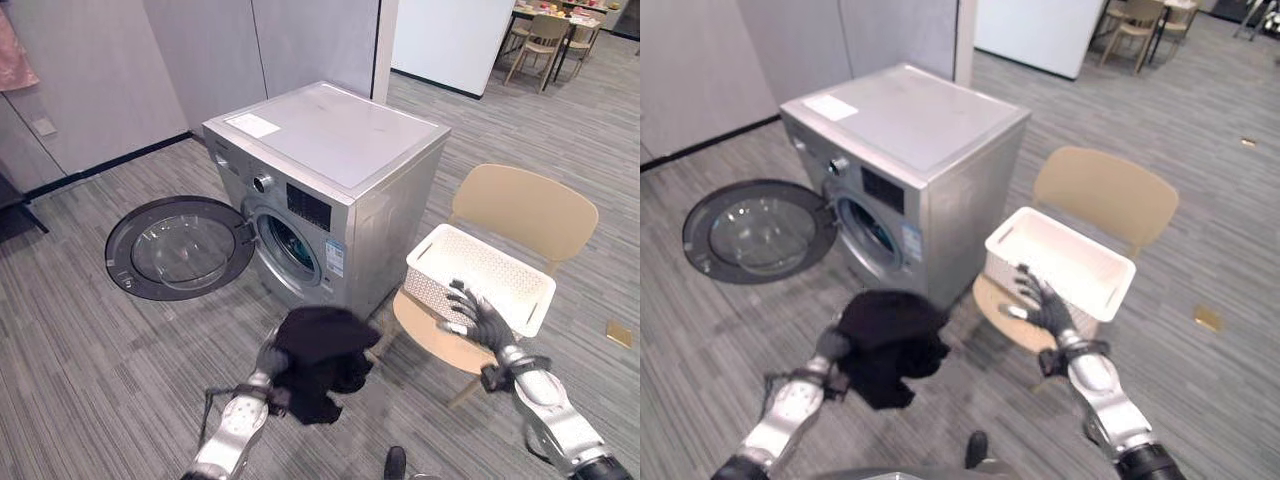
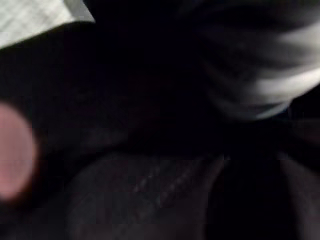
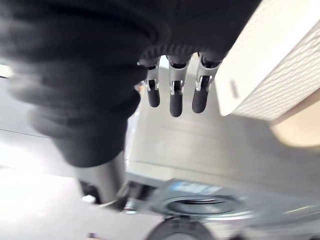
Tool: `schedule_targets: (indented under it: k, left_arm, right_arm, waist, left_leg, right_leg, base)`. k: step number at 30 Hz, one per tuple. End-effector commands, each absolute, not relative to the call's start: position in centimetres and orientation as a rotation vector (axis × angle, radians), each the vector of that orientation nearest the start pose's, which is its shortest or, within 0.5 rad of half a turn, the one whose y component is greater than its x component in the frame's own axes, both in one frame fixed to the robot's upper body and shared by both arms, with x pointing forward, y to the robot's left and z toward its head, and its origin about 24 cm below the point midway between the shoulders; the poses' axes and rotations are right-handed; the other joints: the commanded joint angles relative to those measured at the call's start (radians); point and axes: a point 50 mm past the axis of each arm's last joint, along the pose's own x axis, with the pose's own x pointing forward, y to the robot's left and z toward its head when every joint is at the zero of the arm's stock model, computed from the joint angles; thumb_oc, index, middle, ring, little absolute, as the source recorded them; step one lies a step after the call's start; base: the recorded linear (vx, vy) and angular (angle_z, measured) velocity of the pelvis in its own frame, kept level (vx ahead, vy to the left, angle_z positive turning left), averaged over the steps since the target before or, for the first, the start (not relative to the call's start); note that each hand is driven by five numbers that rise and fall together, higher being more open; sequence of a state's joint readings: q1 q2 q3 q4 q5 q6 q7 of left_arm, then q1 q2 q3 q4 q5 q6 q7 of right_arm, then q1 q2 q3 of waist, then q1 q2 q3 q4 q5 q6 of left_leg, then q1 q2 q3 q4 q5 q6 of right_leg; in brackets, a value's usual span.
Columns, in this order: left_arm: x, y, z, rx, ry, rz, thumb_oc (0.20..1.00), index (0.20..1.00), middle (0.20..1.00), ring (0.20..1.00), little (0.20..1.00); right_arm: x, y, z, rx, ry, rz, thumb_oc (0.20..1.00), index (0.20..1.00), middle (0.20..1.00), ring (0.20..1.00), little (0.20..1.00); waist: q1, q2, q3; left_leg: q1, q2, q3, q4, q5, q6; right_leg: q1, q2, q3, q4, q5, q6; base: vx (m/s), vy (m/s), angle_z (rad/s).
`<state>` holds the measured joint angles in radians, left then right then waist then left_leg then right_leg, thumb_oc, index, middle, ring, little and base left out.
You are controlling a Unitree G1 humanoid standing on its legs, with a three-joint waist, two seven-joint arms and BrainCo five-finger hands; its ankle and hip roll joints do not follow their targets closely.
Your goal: Grab the laundry basket,head to the washer,open it,put in the laundry and shut it.
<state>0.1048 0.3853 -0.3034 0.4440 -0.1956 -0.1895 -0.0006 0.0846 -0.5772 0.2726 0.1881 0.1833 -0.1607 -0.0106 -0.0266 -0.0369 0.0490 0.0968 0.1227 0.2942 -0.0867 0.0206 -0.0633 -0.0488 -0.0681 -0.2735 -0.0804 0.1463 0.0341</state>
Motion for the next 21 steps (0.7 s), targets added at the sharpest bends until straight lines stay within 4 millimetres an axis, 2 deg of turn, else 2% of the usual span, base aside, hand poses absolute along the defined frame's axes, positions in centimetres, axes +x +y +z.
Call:
schedule_targets:
  k: [1,3,4,7,8,9,10,11,13,14,15,16,17,19,20,21]
  left_arm:
    - [21.1,20.9,-4.5,0.192,0.329,-0.151,0.2,0.2,0.2,0.2,0.2]
    - [20.0,22.1,-5.5,0.193,0.381,-0.097,0.2,0.2,0.2,0.2,0.2]
    - [19.2,23.3,-6.2,0.202,0.423,-0.034,0.2,0.2,0.2,0.2,0.2]
    - [19.2,23.4,-6.2,0.202,0.422,-0.034,0.2,0.2,0.2,0.2,0.2]
    - [18.4,25.0,-7.0,0.249,0.474,0.068,0.2,0.2,0.2,0.2,0.2]
    - [18.1,26.0,-7.8,0.252,0.514,0.16,0.2,0.2,0.2,0.2,0.2]
    - [18.1,26.0,-7.8,0.252,0.513,0.161,0.2,0.2,0.2,0.2,0.2]
    - [18.3,26.1,-7.6,0.236,0.501,0.204,0.2,0.2,0.2,0.2,0.2]
    - [18.4,26.3,-7.7,0.236,0.505,0.223,0.2,0.2,0.2,0.2,0.2]
    - [18.6,26.2,-7.8,0.232,0.508,0.239,0.2,0.2,0.2,0.2,0.2]
    - [18.8,26.1,-7.7,0.222,0.5,0.255,0.2,0.2,0.2,0.2,0.2]
    - [18.7,26.1,-7.7,0.222,0.501,0.255,0.2,0.2,0.2,0.2,0.2]
    - [18.5,25.9,-8.0,0.218,0.511,0.267,0.2,0.2,0.2,0.2,0.2]
    - [18.6,25.8,-8.0,0.229,0.514,0.264,0.2,0.2,0.2,0.2,0.2]
    - [18.6,25.8,-8.0,0.229,0.514,0.264,0.2,0.2,0.2,0.2,0.2]
    - [18.7,25.4,-8.0,0.231,0.513,0.24,0.2,0.2,0.2,0.2,0.2]
  right_arm:
    - [23.1,-21.2,1.4,-0.533,0.101,0.28,1.0,1.0,1.0,1.0,1.0]
    - [22.0,-22.1,-0.6,-0.586,0.195,0.287,1.0,1.0,1.0,1.0,1.0]
    - [21.0,-22.5,-2.3,-0.619,0.278,0.295,1.0,1.0,1.0,1.0,1.0]
    - [21.0,-22.5,-2.3,-0.619,0.277,0.296,1.0,1.0,1.0,1.0,1.0]
    - [20.2,-22.6,-4.0,-0.61,0.352,0.296,1.0,1.0,1.0,1.0,1.0]
    - [19.9,-22.4,-4.9,-0.606,0.381,0.289,1.0,1.0,1.0,1.0,1.0]
    - [19.9,-22.4,-4.9,-0.606,0.38,0.288,1.0,1.0,1.0,1.0,1.0]
    - [19.9,-22.5,-5.4,-0.604,0.408,0.267,1.0,1.0,1.0,1.0,1.0]
    - [19.9,-22.6,-5.7,-0.601,0.418,0.253,1.0,1.0,1.0,1.0,1.0]
    - [19.9,-22.7,-5.8,-0.6,0.426,0.238,1.0,1.0,1.0,1.0,1.0]
    - [19.7,-22.8,-6.1,-0.606,0.442,0.221,1.0,1.0,1.0,1.0,1.0]
    - [19.7,-22.8,-6.1,-0.607,0.442,0.221,1.0,1.0,1.0,1.0,1.0]
    - [19.4,-22.9,-6.6,-0.609,0.464,0.203,1.0,1.0,1.0,1.0,1.0]
    - [19.3,-23.1,-6.7,-0.614,0.472,0.188,1.0,1.0,1.0,1.0,1.0]
    - [19.3,-23.1,-6.7,-0.614,0.472,0.188,1.0,1.0,1.0,1.0,1.0]
    - [19.3,-23.1,-6.9,-0.625,0.484,0.185,1.0,1.0,1.0,1.0,1.0]
  waist:
    - [0.005,-0.012,-0.003]
    - [0.008,-0.01,0.005]
    - [0.012,-0.008,0.014]
    - [0.012,-0.008,0.011]
    - [0.024,-0.009,0.039]
    - [0.034,-0.013,0.069]
    - [0.033,-0.013,0.067]
    - [0.047,-0.017,0.105]
    - [0.05,-0.017,0.113]
    - [0.051,-0.018,0.117]
    - [0.044,-0.013,0.114]
    - [0.043,-0.013,0.114]
    - [0.036,-0.006,0.109]
    - [0.024,0.001,0.107]
    - [0.023,0.001,0.106]
    - [0.019,0.007,0.103]
  left_leg:
    - [-0.055,-0.023,-0.025,-0.001,-0.017,0.003]
    - [-0.048,-0.022,-0.029,-0.001,-0.018,0.002]
    - [-0.044,-0.022,-0.035,-0.001,-0.015,0.002]
    - [-0.049,-0.022,-0.035,-0.001,-0.013,0.002]
    - [-0.054,-0.02,-0.046,0.018,-0.011,0.0]
    - [-0.09,-0.02,-0.061,0.066,-0.018,-0.001]
    - [-0.095,-0.02,-0.062,0.067,-0.016,-0.001]
    - [-0.159,-0.015,-0.076,0.13,-0.018,-0.009]
    - [-0.186,-0.013,-0.077,0.15,-0.016,-0.013]
    - [-0.215,-0.001,-0.052,0.166,-0.009,-0.018]
    - [-0.212,0.032,0.039,0.155,-0.012,-0.025]
    - [-0.212,0.032,0.039,0.154,-0.011,-0.025]
    - [-0.216,0.059,0.129,0.136,0.013,-0.022]
    - [-0.217,0.084,0.209,0.118,0.035,-0.024]
    - [-0.217,0.083,0.208,0.116,0.037,-0.025]
    - [-0.212,0.096,0.256,0.104,0.04,-0.02]
  right_leg:
    - [0.111,-0.012,0.037,0.034,-0.216,0.079]
    - [0.116,-0.01,0.038,0.035,-0.223,0.078]
    - [0.116,-0.007,0.039,0.04,-0.229,0.075]
    - [0.111,-0.007,0.039,0.04,-0.227,0.074]
    - [0.11,-0.003,0.043,0.049,-0.236,0.069]
    - [0.105,-0.004,0.03,0.055,-0.245,0.061]
    - [0.102,-0.004,0.029,0.055,-0.243,0.06]
    - [0.091,-0.012,0.002,0.064,-0.252,0.051]
    - [0.086,-0.017,-0.018,0.067,-0.255,0.048]
    - [0.086,-0.025,-0.061,0.067,-0.261,0.045]
    - [0.103,-0.032,-0.108,0.062,-0.28,0.048]
    - [0.103,-0.032,-0.109,0.062,-0.28,0.048]
    - [0.119,-0.039,-0.163,0.057,-0.28,0.052]
    - [0.128,-0.053,-0.218,0.068,-0.284,0.05]
    - [0.128,-0.053,-0.219,0.068,-0.284,0.05]
    - [0.134,-0.065,-0.258,0.079,-0.285,0.051]
  base:
    - [0.01,-0.031,-0.02]
    - [0.01,-0.021,0.0]
    - [0.01,-0.032,0.01]
    - [-0.01,-0.014,0.0]
    - [-0.07,-0.074,0.02]
    - [-0.08,-0.074,0.01]
    - [-0.15,-0.056,0.05]
    - [-0.11,-0.024,0.08]
    - [-0.09,-0.019,0.49]
    - [0.04,0.033,0.86]
    - [0.06,0.036,0.82]
    - [0.16,0.146,0.86]
    - [0.11,0.145,1.08]
    - [0.1,0.171,1.22]
    - [0.13,0.239,1.45]
    - [0.1,0.167,1.36]
